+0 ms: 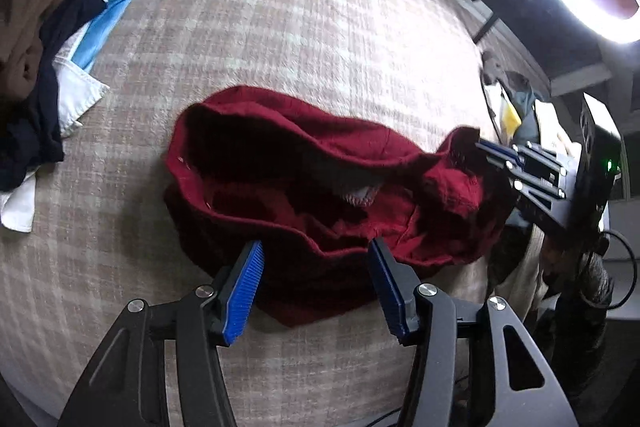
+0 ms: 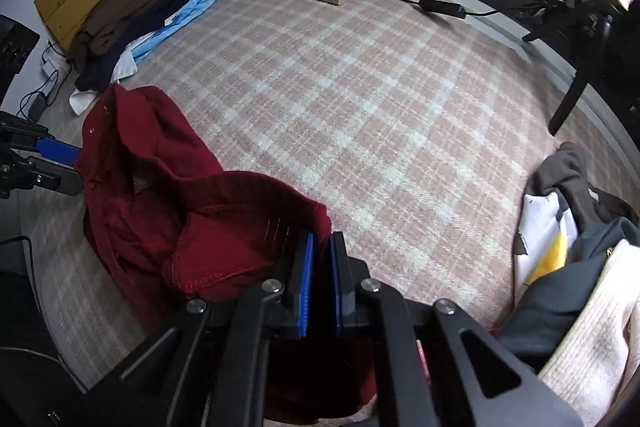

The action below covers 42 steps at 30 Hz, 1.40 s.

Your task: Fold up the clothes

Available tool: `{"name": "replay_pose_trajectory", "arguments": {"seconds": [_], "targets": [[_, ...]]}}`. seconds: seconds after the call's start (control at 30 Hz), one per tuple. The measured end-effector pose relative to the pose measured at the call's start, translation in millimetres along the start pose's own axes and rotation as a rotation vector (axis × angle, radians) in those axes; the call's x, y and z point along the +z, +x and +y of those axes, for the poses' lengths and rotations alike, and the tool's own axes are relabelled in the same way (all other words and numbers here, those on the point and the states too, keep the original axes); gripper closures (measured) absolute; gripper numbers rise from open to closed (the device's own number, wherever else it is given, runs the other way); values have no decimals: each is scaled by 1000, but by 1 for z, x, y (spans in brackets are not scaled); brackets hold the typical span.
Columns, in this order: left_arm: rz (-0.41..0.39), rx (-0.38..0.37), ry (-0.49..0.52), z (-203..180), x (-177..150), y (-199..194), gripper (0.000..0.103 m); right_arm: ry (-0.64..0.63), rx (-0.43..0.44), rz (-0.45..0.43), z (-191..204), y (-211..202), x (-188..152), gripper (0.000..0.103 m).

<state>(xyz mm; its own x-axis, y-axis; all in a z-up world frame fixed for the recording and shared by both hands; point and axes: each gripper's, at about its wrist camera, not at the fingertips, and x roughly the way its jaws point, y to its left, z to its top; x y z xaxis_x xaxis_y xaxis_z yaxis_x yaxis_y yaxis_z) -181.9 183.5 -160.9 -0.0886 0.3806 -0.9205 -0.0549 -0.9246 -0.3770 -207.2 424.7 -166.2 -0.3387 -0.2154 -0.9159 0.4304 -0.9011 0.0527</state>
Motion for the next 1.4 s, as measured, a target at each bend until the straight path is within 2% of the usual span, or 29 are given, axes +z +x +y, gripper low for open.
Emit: {"name": "replay_pose_trajectory", "arguments": {"seconds": [0.1, 0.17, 0.2, 0.23, 0.33, 0.43, 0.5, 0.63, 0.73, 0.83, 0.9, 1.0, 1.07, 1.13, 1.17, 1.3, 1.33, 1.4], "targets": [[6, -5, -23, 7, 3, 11, 54, 11, 7, -9, -3, 2, 0, 94], [9, -8, -38, 11, 6, 19, 69, 18, 13, -14, -3, 2, 0, 94], [11, -10, -46, 13, 7, 23, 91, 26, 18, -15, -4, 3, 0, 94], [26, -42, -43, 15, 5, 28, 97, 39, 28, -19, -6, 4, 0, 94], [-19, -65, -5, 16, -2, 22, 98, 74, 36, -43, -9, 2, 0, 94], [-86, -84, 11, 21, -9, -1, 98, 147, 63, -96, -15, -11, -2, 95], [-135, -67, 17, 28, -13, -21, 98, 210, 81, -147, -19, -25, -4, 95], [-231, -81, 17, 51, -27, -75, 98, 366, 103, -286, -29, -69, -16, 95], [-318, -52, 54, 54, -33, -113, 98, 473, 127, -393, -33, -107, -27, 95], [-408, -44, 96, 63, -41, -161, 98, 493, 85, -473, -21, -151, -38, 100], [-471, -39, 131, 69, -51, -196, 98, 501, 69, -475, -13, -161, -50, 100], [-522, -37, 174, 74, -61, -223, 98, 513, 45, -476, -1, -177, -67, 100], [-513, -70, 212, 74, -68, -234, 98, 521, 29, -477, 8, -188, -78, 100], [-516, -9, 240, 74, -75, -236, 98, 529, 13, -478, 16, -199, -89, 101], [-504, -5, 247, 76, -77, -232, 98, 533, 5, -479, 20, -204, -95, 101], [-388, 0, 221, 95, -80, -198, 98, 549, -27, -481, 37, -225, -118, 101], [-356, 13, 213, 101, -79, -187, 98, 550, -35, -470, 40, -226, -122, 101], [-322, 24, 199, 108, -79, -174, 98, 508, -27, -361, 48, -198, -121, 98]]}}
